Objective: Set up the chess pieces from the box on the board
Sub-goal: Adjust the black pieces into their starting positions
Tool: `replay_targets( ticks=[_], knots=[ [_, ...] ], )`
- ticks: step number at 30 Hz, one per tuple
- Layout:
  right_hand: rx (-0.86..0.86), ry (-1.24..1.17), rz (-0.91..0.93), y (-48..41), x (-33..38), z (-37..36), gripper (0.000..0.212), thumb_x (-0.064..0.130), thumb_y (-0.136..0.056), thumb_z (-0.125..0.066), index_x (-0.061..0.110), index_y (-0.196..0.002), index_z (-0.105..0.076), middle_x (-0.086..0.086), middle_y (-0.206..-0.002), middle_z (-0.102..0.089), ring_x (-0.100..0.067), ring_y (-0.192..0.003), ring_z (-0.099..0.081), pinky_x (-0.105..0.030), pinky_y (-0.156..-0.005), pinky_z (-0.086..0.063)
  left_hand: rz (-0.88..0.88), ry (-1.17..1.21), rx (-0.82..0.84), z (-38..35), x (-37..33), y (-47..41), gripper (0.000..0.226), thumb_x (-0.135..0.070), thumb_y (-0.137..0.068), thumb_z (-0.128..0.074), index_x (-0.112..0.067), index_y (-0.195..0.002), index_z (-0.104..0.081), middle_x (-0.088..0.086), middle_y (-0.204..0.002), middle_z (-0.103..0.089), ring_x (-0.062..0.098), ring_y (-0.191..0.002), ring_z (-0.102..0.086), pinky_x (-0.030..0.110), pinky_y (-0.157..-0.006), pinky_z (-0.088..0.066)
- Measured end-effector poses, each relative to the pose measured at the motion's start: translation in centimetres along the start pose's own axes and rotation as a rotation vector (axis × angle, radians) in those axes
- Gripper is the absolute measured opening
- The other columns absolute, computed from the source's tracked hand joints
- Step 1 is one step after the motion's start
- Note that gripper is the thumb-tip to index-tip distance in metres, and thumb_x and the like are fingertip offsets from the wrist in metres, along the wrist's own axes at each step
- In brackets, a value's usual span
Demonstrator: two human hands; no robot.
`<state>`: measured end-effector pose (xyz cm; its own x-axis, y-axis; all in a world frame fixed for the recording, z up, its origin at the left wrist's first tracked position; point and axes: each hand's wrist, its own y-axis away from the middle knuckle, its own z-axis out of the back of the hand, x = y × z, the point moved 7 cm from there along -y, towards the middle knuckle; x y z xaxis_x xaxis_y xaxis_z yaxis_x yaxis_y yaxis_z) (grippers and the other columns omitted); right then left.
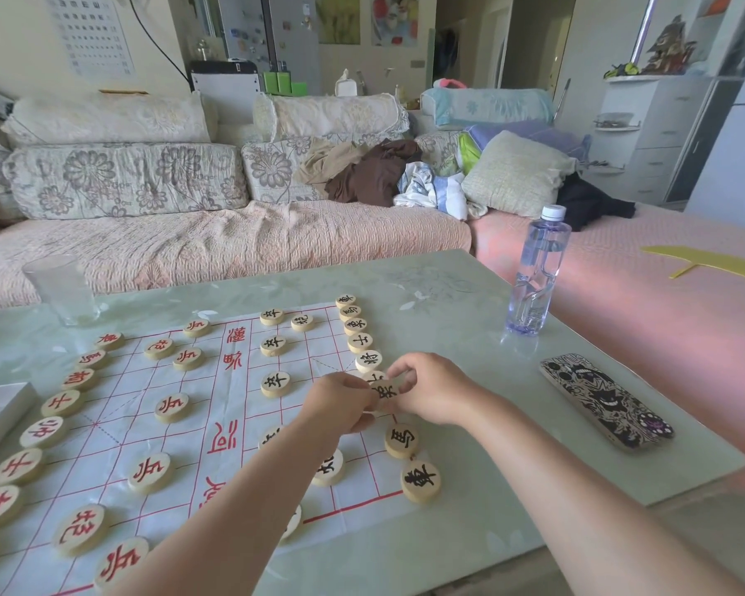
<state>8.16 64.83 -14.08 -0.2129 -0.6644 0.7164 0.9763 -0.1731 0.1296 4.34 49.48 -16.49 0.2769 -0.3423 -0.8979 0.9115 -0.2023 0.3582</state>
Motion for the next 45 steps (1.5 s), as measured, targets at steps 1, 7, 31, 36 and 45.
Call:
replay_targets(
  ticks=[1,7,31,36,45],
  knots=[
    [-0.005,-0.001,0.010,0.0,0.1,0.0,0.049,0.040,-0.069,-0.089,0.028,-0.110,-0.065,0.008,-0.093,-0.065,-0.006,-0.072,-0.059,-0.019,-0.059,-0.044,0.002,-0.013,-0.002,0.1,-0.1,0.1,0.017,-0.010,-0.080,-0.071,-0.013,-0.095,-0.064,0.010,-0.091,-0.073,0.020,-0.059,-0.065,0.029,-0.067,-0.060],
    [0.025,0.137,0.095,-0.1,0.0,-0.3,0.034,0.028,-0.078,-0.082,0.030,-0.110,-0.072,0.013,-0.098,-0.066,-0.008,-0.084,-0.060,-0.012,-0.063,-0.040,-0.055,-0.258,0.015,0.2,-0.2,0.3,0.006,-0.014,-0.081,-0.069,-0.009,-0.077,-0.071,0.006,-0.075,-0.076,0.018,-0.061,-0.067,0.015,-0.039,-0.039],
    [0.026,0.278,0.103,-0.2,-1.0,0.3,0.036,0.028,-0.085,-0.072,0.027,-0.121,-0.069,0.010,-0.114,-0.070,-0.011,-0.103,-0.063,-0.025,-0.092,-0.048,-0.400,-0.710,-0.036,-0.5,-1.7,1.2,0.029,-0.019,-0.083,-0.070,-0.020,-0.111,-0.065,-0.007,-0.094,-0.065,0.013,-0.085,-0.059,0.023,-0.072,-0.046],
    [-0.015,0.191,0.097,1.3,-1.2,1.3,0.016,0.027,-0.084,-0.071,0.032,-0.100,-0.070,0.010,-0.097,-0.068,-0.012,-0.091,-0.064,-0.024,-0.084,-0.050,-0.498,-0.830,0.019,-0.8,-1.6,3.0,0.023,-0.017,-0.085,-0.064,-0.026,-0.106,-0.065,-0.010,-0.101,-0.064,0.011,-0.089,-0.059,0.028,-0.080,-0.051],
    [0.139,0.172,0.052,3.5,-2.3,-0.2,0.034,0.028,-0.069,-0.089,0.030,-0.097,-0.069,0.009,-0.091,-0.067,-0.007,-0.074,-0.059,-0.019,-0.063,-0.044,-0.501,-0.857,0.050,-0.9,-0.4,5.1,0.030,-0.029,-0.086,-0.066,-0.039,-0.114,-0.065,-0.018,-0.114,-0.063,0.010,-0.096,-0.061,0.027,-0.086,-0.050]
  ],
)
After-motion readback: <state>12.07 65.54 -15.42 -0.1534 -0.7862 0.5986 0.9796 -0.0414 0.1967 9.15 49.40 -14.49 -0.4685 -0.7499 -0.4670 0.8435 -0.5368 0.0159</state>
